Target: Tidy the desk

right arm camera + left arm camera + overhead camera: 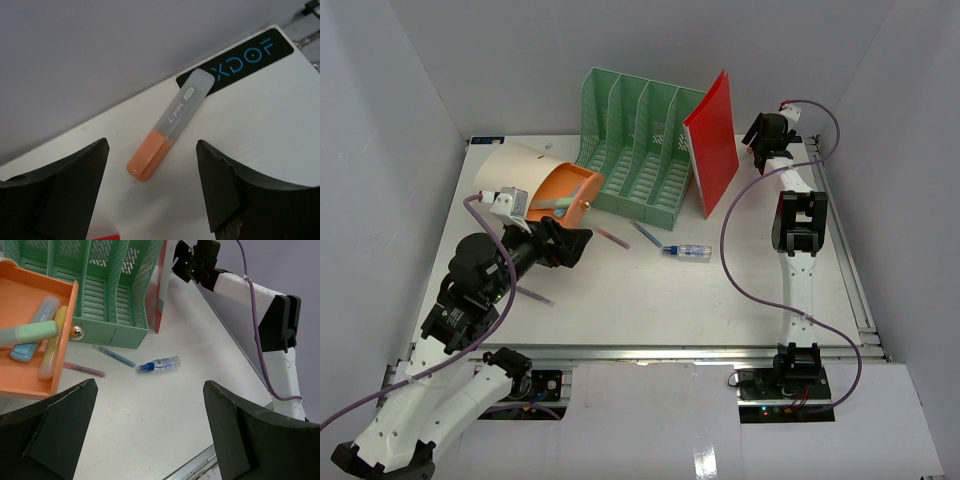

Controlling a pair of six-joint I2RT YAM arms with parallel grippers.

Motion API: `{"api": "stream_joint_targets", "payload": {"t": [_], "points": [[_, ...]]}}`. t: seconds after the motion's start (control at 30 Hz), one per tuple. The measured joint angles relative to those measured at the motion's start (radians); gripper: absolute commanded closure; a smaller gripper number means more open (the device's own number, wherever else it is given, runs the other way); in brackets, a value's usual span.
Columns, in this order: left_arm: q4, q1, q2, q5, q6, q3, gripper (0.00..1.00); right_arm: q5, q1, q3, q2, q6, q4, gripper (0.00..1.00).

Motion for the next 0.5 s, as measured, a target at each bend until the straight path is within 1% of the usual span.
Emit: {"api": "stream_joint_targets", "payload": {"t": [0.27,0.5], "points": [[0.019,0.0,0.012,0.0,-0.007,-0.012,0.02,-0.005,0.0,0.0,0.008,-0.008,0.125,0.27],[0.032,0.0,0.012,-0.011,-0.007,-0.014,0.02,-0.008,0.0,0.003,0.056,-0.041,0.164,0.37]]}}
